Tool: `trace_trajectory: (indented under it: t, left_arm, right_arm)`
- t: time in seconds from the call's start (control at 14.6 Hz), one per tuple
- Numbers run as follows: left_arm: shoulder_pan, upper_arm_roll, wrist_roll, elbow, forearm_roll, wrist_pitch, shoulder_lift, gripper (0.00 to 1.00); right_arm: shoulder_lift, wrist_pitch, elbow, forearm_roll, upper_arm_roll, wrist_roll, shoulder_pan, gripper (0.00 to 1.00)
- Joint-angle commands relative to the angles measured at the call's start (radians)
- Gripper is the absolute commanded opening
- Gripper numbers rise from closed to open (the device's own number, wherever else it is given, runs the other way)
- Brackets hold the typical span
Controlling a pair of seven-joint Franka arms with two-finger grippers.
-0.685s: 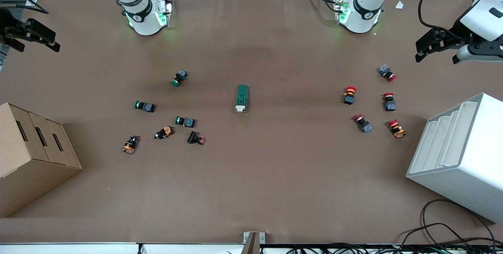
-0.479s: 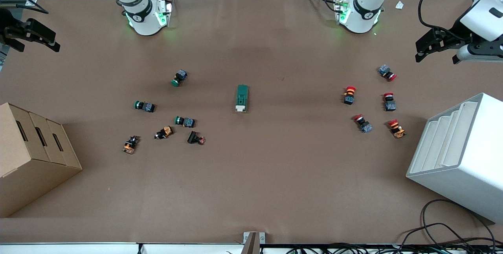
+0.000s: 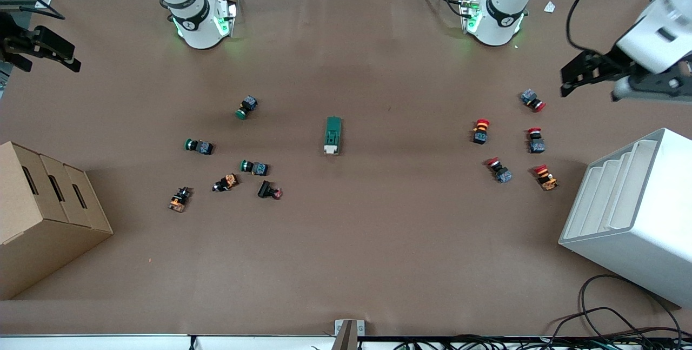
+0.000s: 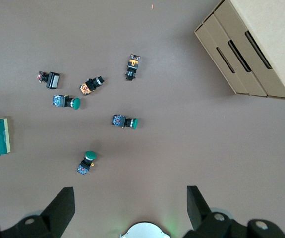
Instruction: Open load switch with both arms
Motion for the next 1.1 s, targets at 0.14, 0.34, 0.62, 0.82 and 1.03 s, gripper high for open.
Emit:
trace_trajectory:
  t: [0.14, 0.34, 0.62, 0.82, 1.03]
  left_arm:
    - [-0.137, -0.060, -0.204, 0.012, -0.004, 0.149, 0.118, 1.00]
    - [-0.267, -0.077, -0.486, -0.068, 0.001, 0.335, 0.147, 1.00]
    - [-0.440, -0.079, -0.768, -0.113, 0.146, 0.511, 0.244, 1.00]
    - [-0.578, -0.079, -1.082, -0.114, 0.249, 0.571, 0.336, 1.00]
    - [-0.703, -0.079, -1.333, -0.114, 0.482, 0.610, 0.443, 1.00]
  right_arm:
    - [-0.010, 0.003, -0.004, 0.016, -0.001, 0.051, 0.003, 1.00]
    - [-0.010, 0.006, -0.004, 0.031, -0.003, 0.035, 0.005, 1.00]
    - [-0.010, -0.002, 0.000, 0.030, -0.003, 0.024, 0.005, 1.00]
    - [-0.006, 0.009, 0.008, 0.028, -0.003, 0.026, 0.003, 1.00]
    - [0.023, 0.000, 0.023, 0.030, -0.004, 0.026, -0.001, 1.00]
